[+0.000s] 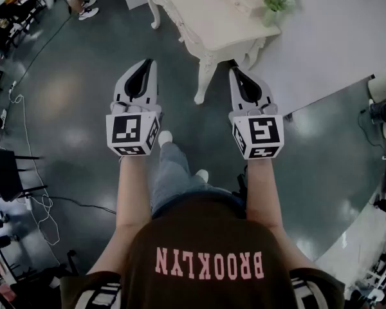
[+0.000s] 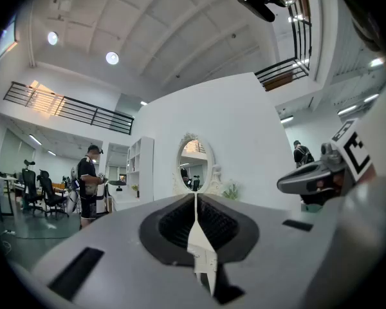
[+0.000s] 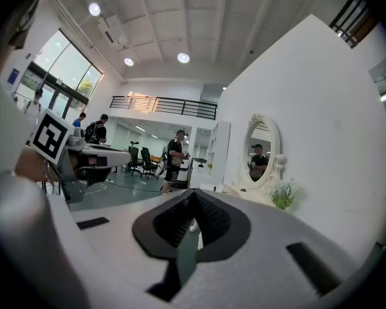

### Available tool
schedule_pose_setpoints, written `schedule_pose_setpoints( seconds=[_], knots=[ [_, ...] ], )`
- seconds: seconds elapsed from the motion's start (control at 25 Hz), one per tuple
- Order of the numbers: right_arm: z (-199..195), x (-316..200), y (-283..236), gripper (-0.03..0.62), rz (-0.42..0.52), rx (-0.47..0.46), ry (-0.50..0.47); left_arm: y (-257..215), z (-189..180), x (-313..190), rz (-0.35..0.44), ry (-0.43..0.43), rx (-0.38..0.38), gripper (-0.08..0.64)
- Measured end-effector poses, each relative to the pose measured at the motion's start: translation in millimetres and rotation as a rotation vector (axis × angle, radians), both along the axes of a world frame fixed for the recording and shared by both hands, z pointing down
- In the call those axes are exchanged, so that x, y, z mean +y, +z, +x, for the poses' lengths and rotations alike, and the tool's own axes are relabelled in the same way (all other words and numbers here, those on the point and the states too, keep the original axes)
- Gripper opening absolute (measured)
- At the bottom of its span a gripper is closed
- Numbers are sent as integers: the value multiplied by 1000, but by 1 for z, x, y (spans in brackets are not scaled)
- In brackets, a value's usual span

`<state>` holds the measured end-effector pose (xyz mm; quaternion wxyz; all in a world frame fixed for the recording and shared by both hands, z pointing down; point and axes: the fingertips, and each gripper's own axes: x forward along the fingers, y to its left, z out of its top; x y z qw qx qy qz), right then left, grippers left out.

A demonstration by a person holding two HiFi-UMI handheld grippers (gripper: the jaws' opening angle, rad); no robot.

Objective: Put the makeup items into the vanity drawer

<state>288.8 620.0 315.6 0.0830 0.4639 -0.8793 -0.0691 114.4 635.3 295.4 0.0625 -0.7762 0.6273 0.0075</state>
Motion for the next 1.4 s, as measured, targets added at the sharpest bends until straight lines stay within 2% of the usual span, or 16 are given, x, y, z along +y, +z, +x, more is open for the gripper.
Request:
schedule_pose_setpoints(
  seconds=[0.24,0.6,1.0,1.16,1.4],
  knots=[
    [0,2,-1,-3,4,1,-7,0,4,-1,5,13,1,11],
    [-15,-45,4,-3,-4,8,-13,2,-12,-51,2,16,-9,11],
    [-81,-141,-3,-3,2,-18,15,0,-80,-155,-2,46,-7,11],
    [-116,-186,0,-2,-21,-34,57,3,-117,-200,-18,72,-13,11],
    [-174,-238,0,-2,-22,-22,75,7,-175,-248,-27,85,32,11]
  ],
)
